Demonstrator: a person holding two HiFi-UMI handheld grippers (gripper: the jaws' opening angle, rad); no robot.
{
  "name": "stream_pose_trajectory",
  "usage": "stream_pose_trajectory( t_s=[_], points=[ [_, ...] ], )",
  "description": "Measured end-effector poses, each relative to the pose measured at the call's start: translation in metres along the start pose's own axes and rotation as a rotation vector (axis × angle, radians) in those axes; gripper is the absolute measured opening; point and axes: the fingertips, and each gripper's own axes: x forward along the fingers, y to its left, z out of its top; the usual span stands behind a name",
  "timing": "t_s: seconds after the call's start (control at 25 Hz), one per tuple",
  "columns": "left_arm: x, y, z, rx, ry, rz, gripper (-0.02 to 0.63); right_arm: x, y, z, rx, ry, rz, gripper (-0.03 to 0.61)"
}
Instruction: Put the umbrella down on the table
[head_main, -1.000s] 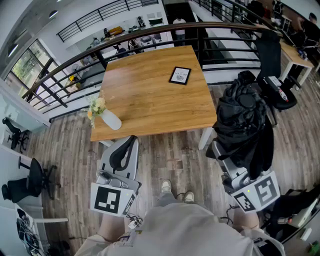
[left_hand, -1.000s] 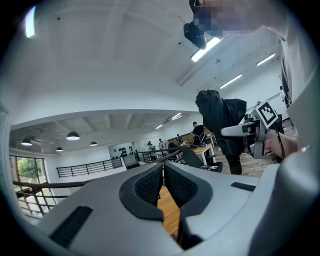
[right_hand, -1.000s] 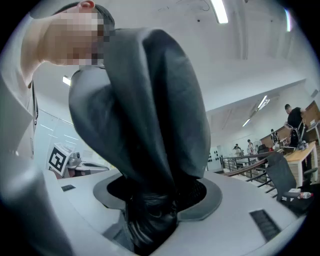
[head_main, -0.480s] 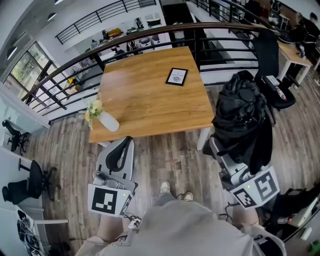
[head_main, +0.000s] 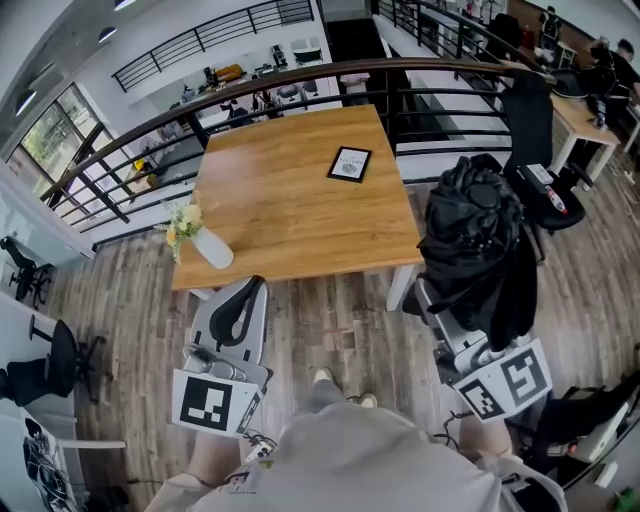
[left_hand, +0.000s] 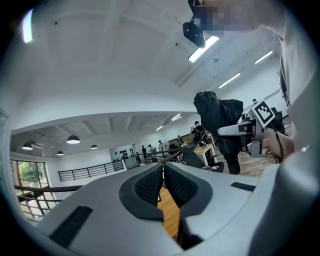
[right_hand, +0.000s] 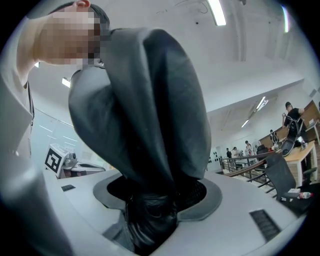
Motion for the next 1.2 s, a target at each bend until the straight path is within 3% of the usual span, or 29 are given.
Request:
stream_pose_trajectory(
  t_s=[0.28,0.44,0.68,1.2],
  points=[
    [-0.001,0.009,-0.016,-0.057,0.012,0.045,0.023,0.009,-0.002,-0.018,0.033,0.043,0.022,0.275],
    [0.007,0.015,-0.025,-0.044,0.001,0.034,0.023,0.024,0.003,-0.033,0.014,0.078,0.032,0.275],
    [0.041,0.031,-0.057,-0.085,0.022,0.017,0.023,0.057,-0.005,-0.058,0.011,0.121,0.038,0.275],
    [0.147,0.135,-0.124,-0.136,0.069,0.005,0.023,0.215,-0.041,-0.111,0.075,0.213,0.066,0.275]
  ],
)
